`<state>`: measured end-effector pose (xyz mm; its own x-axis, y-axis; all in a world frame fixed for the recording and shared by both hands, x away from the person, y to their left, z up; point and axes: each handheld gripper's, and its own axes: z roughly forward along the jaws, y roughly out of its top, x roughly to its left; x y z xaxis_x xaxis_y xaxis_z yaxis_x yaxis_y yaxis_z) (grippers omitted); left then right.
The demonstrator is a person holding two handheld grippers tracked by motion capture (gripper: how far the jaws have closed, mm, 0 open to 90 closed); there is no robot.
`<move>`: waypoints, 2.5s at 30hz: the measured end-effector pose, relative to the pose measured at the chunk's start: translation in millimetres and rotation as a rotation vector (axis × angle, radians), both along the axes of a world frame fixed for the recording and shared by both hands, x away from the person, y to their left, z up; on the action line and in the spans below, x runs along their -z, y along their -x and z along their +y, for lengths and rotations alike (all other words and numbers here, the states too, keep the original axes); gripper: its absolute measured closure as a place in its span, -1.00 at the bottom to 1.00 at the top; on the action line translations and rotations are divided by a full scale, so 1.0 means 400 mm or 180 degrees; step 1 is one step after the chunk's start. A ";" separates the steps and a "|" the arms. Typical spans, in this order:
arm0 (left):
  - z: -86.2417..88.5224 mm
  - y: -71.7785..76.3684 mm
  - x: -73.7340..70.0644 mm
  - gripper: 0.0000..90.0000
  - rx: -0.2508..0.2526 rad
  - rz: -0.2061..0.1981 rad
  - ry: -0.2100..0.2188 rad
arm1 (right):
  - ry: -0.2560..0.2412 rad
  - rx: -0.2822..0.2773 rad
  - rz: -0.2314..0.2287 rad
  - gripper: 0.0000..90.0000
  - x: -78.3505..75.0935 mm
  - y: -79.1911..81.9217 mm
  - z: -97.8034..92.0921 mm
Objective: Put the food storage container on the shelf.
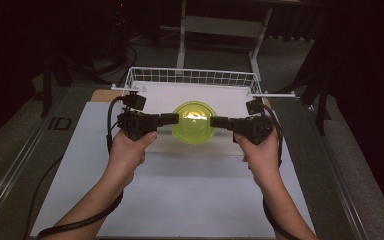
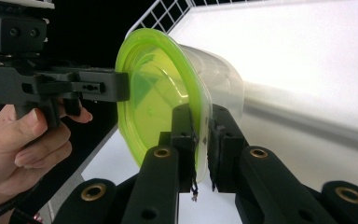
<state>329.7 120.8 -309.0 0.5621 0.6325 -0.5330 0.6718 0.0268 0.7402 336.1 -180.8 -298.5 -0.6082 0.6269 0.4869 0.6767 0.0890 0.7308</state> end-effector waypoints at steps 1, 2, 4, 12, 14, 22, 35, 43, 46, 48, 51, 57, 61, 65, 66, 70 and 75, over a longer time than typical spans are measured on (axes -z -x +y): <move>0.000 -0.008 -0.007 0.81 -0.0010 -0.0008 -0.0009 | -0.0016 -0.0004 0.0017 0.82 -0.006 -0.009 0.002; 0.001 -0.017 -0.014 0.81 -0.0015 0.0004 -0.0008 | -0.0017 0.0002 0.0035 0.82 -0.012 -0.018 0.003; 0.003 -0.032 -0.028 0.80 -0.0049 -0.0018 -0.0017 | -0.0055 0.0008 0.0071 0.82 -0.023 -0.037 0.005; 0.009 -0.108 -0.057 0.77 -0.0028 -0.0078 0.0074 | -0.0174 0.0081 0.0186 0.82 -0.062 -0.112 0.006; 0.010 -0.119 -0.058 0.76 -0.0018 -0.0049 0.0092 | -0.0203 0.0090 0.0233 0.82 -0.061 -0.123 0.004; 0.005 -0.162 -0.026 0.57 0.0020 0.0129 0.0122 | -0.0294 0.0150 0.0583 0.82 -0.030 -0.188 -0.009; 0.001 -0.192 0.017 0.57 -0.0129 0.0251 0.0104 | -0.0079 0.0337 0.0833 0.71 -0.005 -0.257 -0.018; -0.008 -0.202 0.036 0.51 -0.0093 0.0287 0.0113 | 0.0020 0.0398 0.0863 0.53 0.012 -0.301 -0.013; -0.013 -0.200 0.039 0.51 -0.0081 0.0235 0.0091 | 0.0081 0.0420 0.0775 0.36 0.011 -0.313 -0.012; -0.015 -0.197 0.041 0.46 -0.0094 0.0186 0.0080 | 0.0113 0.0441 0.0734 0.34 0.010 -0.318 -0.011; -0.012 -0.190 0.045 0.44 -0.0102 0.0175 0.0108 | 0.0113 0.0434 0.0638 0.21 0.004 -0.315 -0.010; -0.004 -0.146 0.041 0.34 -0.0073 -0.0139 -0.0060 | 0.0241 0.0428 0.0307 0.10 -0.031 -0.274 -0.007; -0.007 -0.098 0.033 0.33 -0.0033 -0.0507 -0.0212 | 0.0428 0.0461 -0.0043 0.10 -0.051 -0.229 -0.011; -0.003 -0.071 0.047 0.07 0.0083 -0.0596 -0.0071 | 0.0353 0.0353 -0.0113 0.27 -0.043 -0.172 -0.008; 0.000 -0.064 0.052 -0.08 0.0153 -0.0638 -0.0025 | 0.0348 0.0327 -0.0141 0.41 -0.037 -0.158 -0.003; 0.009 -0.023 0.074 -0.32 0.0338 -0.0920 0.0194 | 0.0543 0.0199 -0.0114 0.93 -0.003 -0.120 0.035; 0.010 0.031 0.099 -0.63 0.0315 -0.1206 0.0194 | 0.0579 0.0231 -0.0144 0.99 0.042 -0.120 0.074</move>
<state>317.4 124.7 -348.8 0.7827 0.5391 -0.3110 0.3530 0.0271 0.9352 384.2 -151.4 -315.2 -0.5770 0.7450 0.3348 0.6529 0.1744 0.7370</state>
